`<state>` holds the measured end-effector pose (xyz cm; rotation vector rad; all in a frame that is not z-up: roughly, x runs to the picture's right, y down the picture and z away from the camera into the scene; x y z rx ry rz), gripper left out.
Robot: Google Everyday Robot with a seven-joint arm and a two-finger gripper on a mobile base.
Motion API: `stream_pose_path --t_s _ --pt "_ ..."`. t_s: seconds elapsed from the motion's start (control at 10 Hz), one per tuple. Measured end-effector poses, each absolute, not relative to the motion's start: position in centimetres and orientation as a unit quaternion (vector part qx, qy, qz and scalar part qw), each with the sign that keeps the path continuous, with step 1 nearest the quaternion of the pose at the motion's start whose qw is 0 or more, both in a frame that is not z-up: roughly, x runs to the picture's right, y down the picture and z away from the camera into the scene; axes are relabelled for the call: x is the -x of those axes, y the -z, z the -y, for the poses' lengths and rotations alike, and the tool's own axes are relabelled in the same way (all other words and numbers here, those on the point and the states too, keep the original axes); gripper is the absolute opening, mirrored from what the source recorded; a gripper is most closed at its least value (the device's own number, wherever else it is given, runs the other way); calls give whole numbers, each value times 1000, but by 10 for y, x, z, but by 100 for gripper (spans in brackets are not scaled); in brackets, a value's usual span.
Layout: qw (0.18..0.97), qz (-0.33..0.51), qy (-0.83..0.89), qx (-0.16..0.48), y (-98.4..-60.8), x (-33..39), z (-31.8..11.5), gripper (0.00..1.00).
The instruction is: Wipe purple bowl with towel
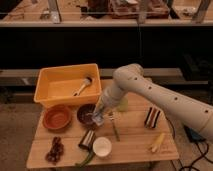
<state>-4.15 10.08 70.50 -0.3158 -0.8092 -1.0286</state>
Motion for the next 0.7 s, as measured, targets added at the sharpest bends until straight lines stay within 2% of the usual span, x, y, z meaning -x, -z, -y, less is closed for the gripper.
stream_pose_path --t_s 0.7 --pt "780 374 480 147 -707 44 -103 0"
